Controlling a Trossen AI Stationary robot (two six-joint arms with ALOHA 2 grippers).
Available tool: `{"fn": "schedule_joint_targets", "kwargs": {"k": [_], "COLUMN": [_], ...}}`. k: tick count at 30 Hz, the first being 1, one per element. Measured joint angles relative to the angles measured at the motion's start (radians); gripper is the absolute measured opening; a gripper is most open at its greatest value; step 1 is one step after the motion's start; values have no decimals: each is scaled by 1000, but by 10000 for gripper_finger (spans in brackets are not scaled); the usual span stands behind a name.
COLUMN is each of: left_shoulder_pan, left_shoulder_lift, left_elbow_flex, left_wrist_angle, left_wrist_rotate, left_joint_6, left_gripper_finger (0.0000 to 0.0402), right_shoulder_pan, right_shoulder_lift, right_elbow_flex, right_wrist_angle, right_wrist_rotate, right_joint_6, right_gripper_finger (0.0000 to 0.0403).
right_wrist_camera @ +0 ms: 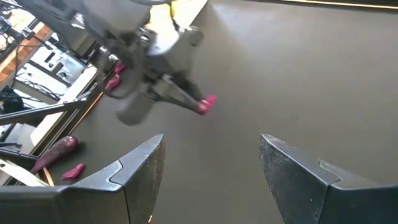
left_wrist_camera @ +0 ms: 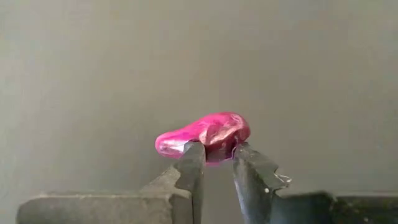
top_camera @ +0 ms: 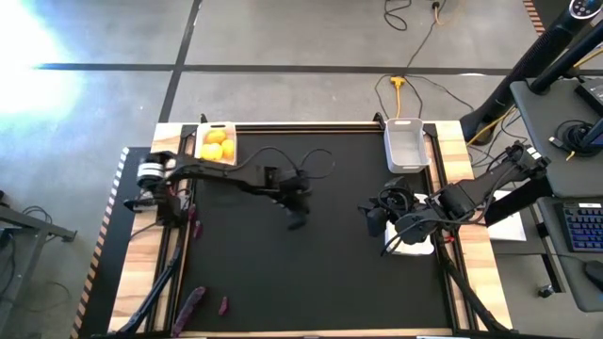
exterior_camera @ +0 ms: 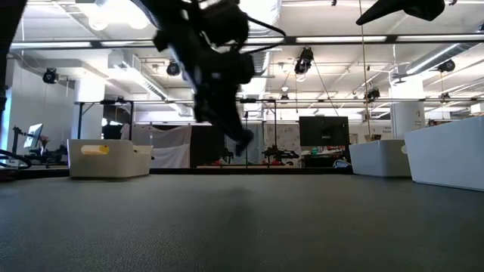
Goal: Sort produce into baskets
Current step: Put the purple eggplant into the gray bin
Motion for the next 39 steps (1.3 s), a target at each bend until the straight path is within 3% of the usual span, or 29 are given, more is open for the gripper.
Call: {"fn": "schedule_joint_targets", "kwargs": {"k": [14, 39], "left_shoulder_pan": [10, 9], "left_shoulder_lift": [268, 273], "left_elbow_flex": [157, 142], "left_wrist_angle": [180, 205], "left_wrist_rotate": [-33, -33], "left_joint_6": [-11, -4], "left_gripper_finger": [56, 57], "right_shoulder_pan": [0, 0], "right_shoulder_lift": [0, 0], "right_elbow_flex": [0, 0], "right_wrist_angle": [0, 0], "right_wrist_rotate": [0, 0], "right_joint_6": [1, 1], "right_gripper_finger": [249, 249]}}
